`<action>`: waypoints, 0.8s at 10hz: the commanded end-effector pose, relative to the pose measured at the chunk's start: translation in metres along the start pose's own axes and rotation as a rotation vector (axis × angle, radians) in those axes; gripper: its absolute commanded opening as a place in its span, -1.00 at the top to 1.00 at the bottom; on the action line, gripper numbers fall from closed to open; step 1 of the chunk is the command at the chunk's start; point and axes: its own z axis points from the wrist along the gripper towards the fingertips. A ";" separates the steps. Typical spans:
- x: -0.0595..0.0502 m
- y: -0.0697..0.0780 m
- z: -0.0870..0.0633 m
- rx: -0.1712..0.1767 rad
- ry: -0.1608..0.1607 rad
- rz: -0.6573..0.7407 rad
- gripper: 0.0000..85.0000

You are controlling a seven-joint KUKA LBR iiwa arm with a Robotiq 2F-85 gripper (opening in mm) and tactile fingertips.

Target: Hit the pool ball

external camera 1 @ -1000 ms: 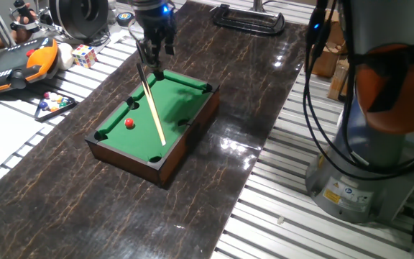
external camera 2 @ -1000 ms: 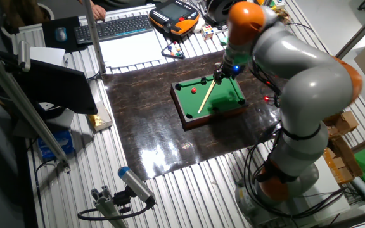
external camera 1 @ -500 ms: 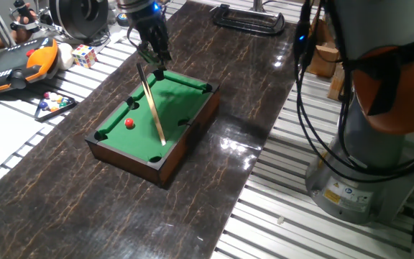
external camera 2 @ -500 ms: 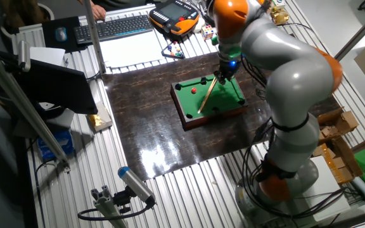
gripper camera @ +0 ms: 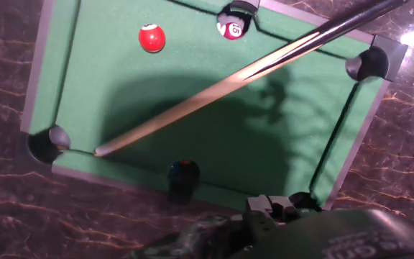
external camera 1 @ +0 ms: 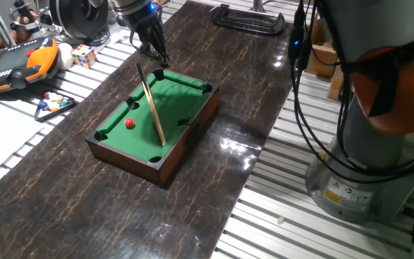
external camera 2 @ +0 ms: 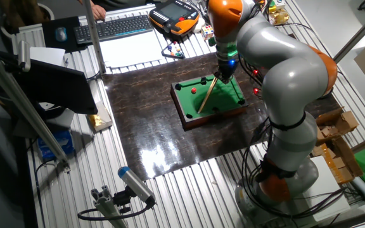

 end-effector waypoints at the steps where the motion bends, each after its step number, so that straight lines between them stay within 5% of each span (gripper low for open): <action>1: 0.000 0.000 0.000 0.000 0.000 0.000 0.98; 4: 0.000 0.000 0.000 0.000 -0.005 0.033 0.98; 8: 0.001 -0.002 0.000 0.006 -0.015 0.330 0.98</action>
